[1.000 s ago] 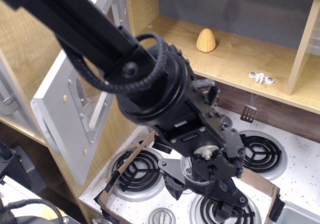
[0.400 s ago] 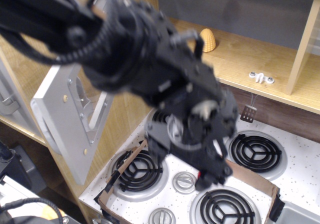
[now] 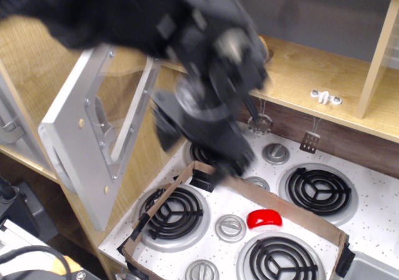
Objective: Close microwave
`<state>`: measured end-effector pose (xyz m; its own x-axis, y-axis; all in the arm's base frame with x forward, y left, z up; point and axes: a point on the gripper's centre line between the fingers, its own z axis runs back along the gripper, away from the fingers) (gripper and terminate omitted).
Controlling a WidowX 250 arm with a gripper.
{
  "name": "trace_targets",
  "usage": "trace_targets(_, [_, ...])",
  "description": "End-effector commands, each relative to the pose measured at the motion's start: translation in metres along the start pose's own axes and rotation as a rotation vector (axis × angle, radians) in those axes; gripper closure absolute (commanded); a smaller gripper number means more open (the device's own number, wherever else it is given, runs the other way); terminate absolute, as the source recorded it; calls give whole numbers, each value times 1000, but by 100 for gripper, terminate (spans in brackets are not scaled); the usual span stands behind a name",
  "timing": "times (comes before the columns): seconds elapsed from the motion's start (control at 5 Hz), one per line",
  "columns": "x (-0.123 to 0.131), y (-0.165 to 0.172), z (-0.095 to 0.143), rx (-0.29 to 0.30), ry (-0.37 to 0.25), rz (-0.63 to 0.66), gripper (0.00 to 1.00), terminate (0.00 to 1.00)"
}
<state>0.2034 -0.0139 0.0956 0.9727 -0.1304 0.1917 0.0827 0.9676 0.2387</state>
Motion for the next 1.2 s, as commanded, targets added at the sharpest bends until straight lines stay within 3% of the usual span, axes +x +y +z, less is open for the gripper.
trace_targets(0.0, [18, 71, 53, 108, 56, -138, 0, 0])
trace_targets(0.2, [13, 99, 69, 130, 90, -200, 0, 0])
trace_targets(0.4, [9, 120, 73, 140, 174, -265, 0, 0])
trace_targets(0.6, [4, 139, 67, 175, 219, -350, 0, 0])
trace_targets(1.0, [-8, 153, 57, 236, 258, -390, 0, 0])
